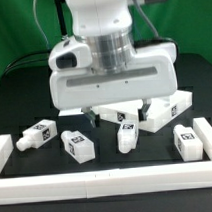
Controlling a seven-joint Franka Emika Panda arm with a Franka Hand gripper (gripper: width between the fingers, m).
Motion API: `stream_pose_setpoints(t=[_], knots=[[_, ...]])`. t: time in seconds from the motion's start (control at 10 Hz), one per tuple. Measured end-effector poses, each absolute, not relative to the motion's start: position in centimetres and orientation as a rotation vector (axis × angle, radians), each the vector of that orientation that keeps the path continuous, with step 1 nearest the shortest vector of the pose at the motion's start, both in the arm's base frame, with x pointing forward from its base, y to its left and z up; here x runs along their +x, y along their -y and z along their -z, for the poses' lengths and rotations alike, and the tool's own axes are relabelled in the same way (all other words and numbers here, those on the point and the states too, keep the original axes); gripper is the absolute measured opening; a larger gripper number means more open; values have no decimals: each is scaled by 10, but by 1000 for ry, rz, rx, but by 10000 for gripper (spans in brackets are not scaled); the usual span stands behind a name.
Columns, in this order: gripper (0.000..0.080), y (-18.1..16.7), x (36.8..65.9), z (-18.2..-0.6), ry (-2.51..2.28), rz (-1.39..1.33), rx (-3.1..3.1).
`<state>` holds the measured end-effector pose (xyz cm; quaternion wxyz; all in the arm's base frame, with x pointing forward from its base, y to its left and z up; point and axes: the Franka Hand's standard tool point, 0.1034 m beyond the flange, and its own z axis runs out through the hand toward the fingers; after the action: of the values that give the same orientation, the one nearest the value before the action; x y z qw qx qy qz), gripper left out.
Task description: Assemble one leg
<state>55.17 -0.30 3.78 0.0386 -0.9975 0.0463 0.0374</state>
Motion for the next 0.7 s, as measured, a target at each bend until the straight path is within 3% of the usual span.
stream_pose_setpoints(t=[0.2, 0.7], knots=[[649, -13, 544, -19, -188, -119, -3054], [625, -26, 544, -14, -150, -86, -3061]])
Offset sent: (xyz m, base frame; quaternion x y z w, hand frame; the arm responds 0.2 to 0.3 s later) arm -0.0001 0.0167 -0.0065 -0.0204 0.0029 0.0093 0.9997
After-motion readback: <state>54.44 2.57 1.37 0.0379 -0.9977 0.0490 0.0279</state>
